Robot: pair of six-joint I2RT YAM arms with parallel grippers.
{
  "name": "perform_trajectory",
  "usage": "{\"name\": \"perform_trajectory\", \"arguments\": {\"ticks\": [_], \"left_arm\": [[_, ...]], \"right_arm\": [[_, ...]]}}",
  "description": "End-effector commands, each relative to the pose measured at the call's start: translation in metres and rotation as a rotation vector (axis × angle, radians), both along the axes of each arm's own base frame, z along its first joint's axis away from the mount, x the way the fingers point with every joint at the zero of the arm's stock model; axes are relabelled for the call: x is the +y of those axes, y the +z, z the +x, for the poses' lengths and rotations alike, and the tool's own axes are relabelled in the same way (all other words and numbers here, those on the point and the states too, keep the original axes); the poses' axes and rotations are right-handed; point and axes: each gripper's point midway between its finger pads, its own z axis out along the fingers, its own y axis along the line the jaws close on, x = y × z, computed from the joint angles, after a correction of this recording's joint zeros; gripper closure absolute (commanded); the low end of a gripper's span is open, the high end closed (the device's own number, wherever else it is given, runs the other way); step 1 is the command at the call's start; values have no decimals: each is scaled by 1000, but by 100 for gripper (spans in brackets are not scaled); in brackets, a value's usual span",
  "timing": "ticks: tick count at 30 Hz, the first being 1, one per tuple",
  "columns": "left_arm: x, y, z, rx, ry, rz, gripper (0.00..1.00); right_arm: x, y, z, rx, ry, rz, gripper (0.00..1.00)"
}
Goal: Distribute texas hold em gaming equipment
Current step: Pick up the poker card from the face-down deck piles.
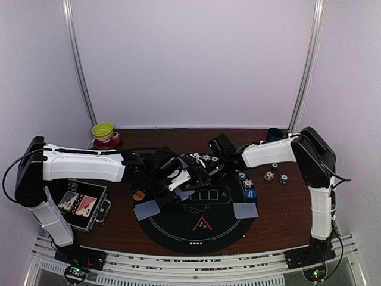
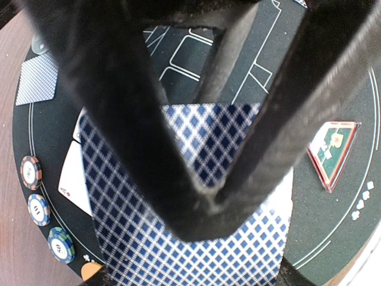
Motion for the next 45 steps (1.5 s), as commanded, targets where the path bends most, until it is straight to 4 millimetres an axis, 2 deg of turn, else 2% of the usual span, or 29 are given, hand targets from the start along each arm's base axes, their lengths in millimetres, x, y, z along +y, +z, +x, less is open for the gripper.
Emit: {"name": "perform_trajectory", "arguments": {"ticks": [1, 25, 30, 33, 34, 39, 45], "left_arm": [[-1, 6, 1, -19, 8, -16, 35], [1, 0, 1, -14, 8, 1, 35], [1, 0, 1, -14, 10, 1, 35], [1, 0, 1, -14, 10, 1, 35], [1, 0, 1, -14, 10, 0, 35], [6, -1, -1, -13, 14, 5, 35], [21, -7, -7, -8, 30, 30, 34]], "right_arm": [[-6, 25, 5, -70, -1, 32, 47], [-6, 44, -3, -14, 26, 118, 78], [-6, 42, -3, -7, 22, 114, 88], [-6, 39, -2, -6, 16, 107, 100], [-6, 37, -1, -6, 13, 101, 100], [-11, 36, 9, -72, -5, 52, 100], [-36, 56, 40, -131, -85, 56, 100]]}}
